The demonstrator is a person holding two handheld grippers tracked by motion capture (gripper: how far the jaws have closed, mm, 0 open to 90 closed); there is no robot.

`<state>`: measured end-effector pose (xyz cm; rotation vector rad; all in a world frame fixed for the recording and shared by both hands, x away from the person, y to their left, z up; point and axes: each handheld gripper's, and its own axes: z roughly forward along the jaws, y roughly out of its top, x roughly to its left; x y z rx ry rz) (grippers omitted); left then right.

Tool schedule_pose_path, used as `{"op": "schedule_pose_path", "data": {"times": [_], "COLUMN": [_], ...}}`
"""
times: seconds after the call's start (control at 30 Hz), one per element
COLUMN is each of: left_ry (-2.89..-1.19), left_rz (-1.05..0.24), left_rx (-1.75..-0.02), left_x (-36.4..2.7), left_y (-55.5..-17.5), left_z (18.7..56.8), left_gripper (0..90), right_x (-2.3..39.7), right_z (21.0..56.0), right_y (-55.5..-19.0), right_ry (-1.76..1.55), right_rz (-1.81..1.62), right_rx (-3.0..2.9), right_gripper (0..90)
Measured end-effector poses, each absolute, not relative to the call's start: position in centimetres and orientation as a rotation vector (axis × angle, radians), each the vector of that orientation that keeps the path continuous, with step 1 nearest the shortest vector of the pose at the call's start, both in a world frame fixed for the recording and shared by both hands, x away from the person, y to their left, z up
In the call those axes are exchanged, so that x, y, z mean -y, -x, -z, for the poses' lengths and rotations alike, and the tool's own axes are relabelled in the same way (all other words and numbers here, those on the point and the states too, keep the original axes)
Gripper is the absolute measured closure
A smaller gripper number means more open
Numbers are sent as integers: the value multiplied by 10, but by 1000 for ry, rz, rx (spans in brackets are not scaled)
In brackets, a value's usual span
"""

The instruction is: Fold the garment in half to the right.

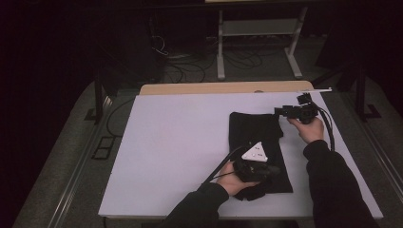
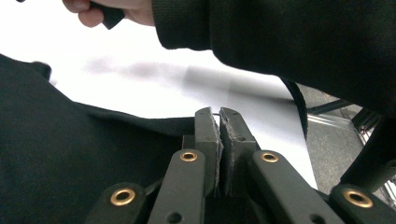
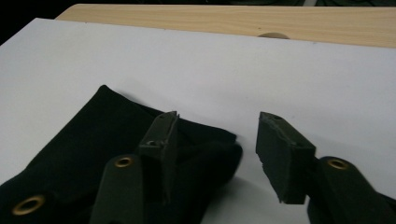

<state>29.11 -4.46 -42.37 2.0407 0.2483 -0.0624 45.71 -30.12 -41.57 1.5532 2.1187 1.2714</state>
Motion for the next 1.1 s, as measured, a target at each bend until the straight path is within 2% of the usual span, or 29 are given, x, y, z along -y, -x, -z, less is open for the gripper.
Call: {"op": "schedule_pose_path", "data": {"times": [0.1,0.4,1.1], "left_ry": [-2052,-2095,-2205], "left_rz": [66,74,86], "left_rx": [-246,-227,-194], "left_x": [50,69,99], "left_y": [-290,-287,-286], "left_z": [424,422,429], "left_gripper": [852,854,856], "right_x": [308,327,351], "right_z": [414,410,407], "right_y": [-453,-439,-403], "right_ry": [-1551,-1551,-1526], "right_rz": [-1266,-1252,-1273], "right_rx": [-2114,-2103,-2089], "right_gripper": [398,333,306]}}
